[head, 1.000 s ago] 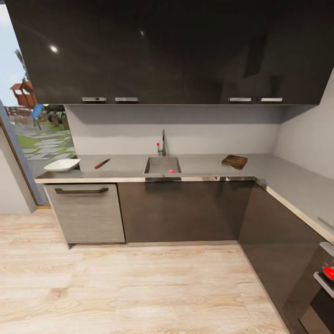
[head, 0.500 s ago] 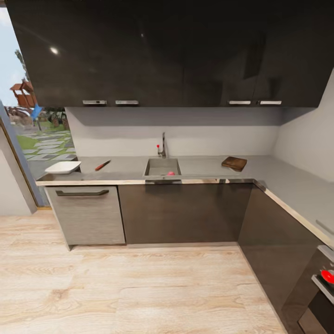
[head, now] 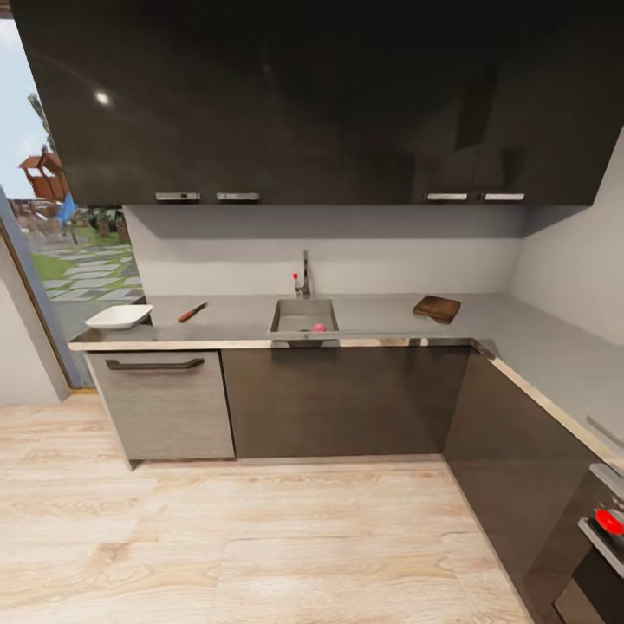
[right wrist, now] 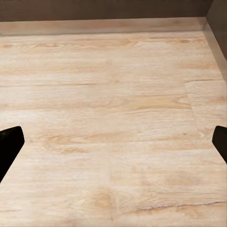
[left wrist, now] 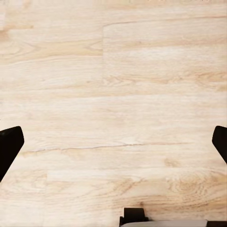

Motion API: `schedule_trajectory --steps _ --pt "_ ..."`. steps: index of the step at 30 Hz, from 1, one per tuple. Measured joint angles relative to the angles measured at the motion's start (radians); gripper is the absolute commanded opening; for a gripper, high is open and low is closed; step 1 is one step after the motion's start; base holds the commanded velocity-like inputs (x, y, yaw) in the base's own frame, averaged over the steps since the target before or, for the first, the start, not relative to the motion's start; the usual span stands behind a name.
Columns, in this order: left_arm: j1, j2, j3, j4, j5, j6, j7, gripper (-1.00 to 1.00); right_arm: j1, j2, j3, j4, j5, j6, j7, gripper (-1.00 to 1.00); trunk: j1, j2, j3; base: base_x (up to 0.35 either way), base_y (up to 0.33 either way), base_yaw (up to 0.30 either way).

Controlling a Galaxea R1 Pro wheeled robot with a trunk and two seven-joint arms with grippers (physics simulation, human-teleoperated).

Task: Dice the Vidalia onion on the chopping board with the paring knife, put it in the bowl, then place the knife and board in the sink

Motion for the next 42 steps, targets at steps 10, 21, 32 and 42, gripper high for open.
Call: schedule_trajectory --steps 10,21,32,42 --pt "0.000 0.005 0.002 0.000 0.005 0.000 0.001 1.00 0.000 -0.001 -0.003 0.000 0.000 0.001 -0.015 1.00 -0.038 0.070 0.031 0.000 0.000 0.000" --pt "0.000 0.018 0.038 -0.003 0.056 0.000 0.018 1.00 0.000 -0.039 -0.003 -0.001 -0.002 0.000 -0.204 1.00 -0.081 0.147 0.066 0.000 0.000 0.000" --pt "0.000 0.018 0.056 -0.004 0.068 0.000 0.025 1.00 0.000 -0.126 0.000 0.058 -0.002 -0.027 -0.084 1.00 -0.123 0.224 0.100 0.000 0.000 0.000" --pt "0.000 0.018 0.056 -0.001 0.069 0.001 0.025 1.00 0.000 -0.145 -0.004 0.081 -0.004 -0.054 -0.015 1.00 -0.161 0.294 0.132 0.000 0.000 0.000"
